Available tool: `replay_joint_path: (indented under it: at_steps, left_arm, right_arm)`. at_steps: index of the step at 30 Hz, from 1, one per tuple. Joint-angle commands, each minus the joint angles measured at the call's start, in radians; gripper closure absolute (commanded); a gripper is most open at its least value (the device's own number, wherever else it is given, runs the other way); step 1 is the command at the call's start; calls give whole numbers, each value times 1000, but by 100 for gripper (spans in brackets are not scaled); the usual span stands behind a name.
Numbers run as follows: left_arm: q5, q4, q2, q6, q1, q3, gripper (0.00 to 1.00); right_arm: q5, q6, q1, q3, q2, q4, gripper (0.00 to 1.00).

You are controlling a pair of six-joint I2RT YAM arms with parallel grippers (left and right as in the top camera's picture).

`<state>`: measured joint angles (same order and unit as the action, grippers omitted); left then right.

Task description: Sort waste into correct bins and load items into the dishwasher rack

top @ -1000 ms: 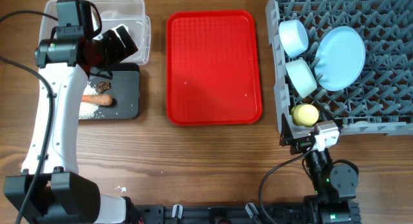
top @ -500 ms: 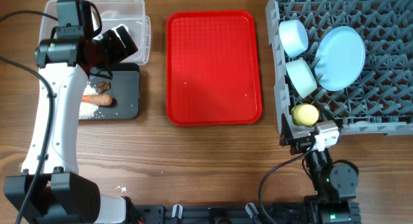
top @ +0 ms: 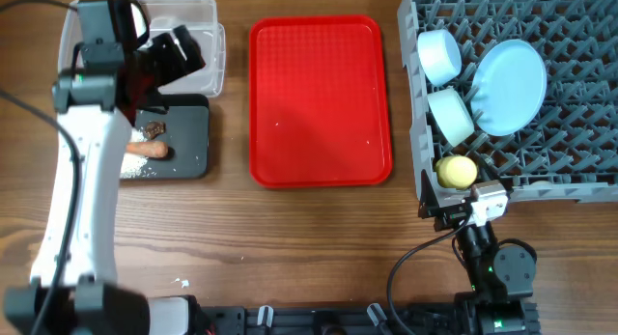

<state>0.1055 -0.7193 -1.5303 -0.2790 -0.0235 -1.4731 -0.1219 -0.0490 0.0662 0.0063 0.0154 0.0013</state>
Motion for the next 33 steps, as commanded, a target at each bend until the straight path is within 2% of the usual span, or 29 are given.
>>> replay_joint_path:
  at_steps: [1,6,14,21,33]
  left_arm:
    - [28,178,193,177,39,171,0]
    - [28,503,470,182,31,565,0]
    - [28,759,894,182,-14,1043,0]
    - [27,795,1234,182,-60,1297,0]
    - [24,791,1474,182,-59,1447,0]
  right_arm:
    - [17,11,-4,-1,-11,6,0]
    - [17,11,-4,-1,-11,5,0]
    - [17,11,-4,-1,-11,5,0]
    - [17,11,-4,-1,-11,5,0]
    - [17,11,-4,-1,-11,5,0]
